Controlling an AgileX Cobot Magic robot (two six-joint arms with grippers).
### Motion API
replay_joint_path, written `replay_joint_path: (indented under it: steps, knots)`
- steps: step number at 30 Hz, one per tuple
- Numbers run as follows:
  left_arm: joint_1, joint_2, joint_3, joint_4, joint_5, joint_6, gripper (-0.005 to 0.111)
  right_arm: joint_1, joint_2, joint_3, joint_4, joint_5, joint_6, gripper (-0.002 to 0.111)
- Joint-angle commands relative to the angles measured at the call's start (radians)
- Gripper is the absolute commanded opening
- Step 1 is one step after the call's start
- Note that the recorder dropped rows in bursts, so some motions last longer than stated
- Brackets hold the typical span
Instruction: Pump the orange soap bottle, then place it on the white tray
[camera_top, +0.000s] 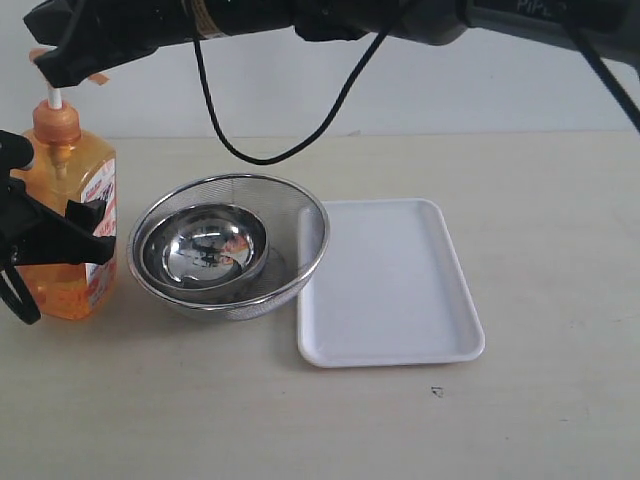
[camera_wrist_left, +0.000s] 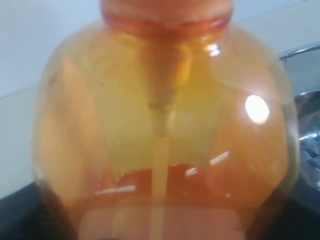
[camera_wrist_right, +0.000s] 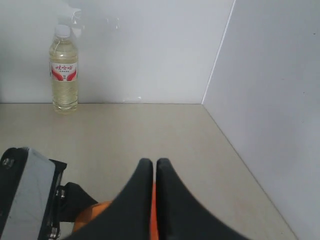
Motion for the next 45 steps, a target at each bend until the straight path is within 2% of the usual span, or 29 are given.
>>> replay_joint_path:
  steps: [1,45]
  knots:
    - [-0.006,-0.003,-0.007,0.003,-0.036,-0.003,0.005,-0.002,0.003,-0.006,0.003,-0.017,0.019,0.0]
    - [-0.006,-0.003,-0.007,0.003,-0.016,-0.003,0.005,-0.002,0.073,0.034,0.003,-0.078,0.084,0.0]
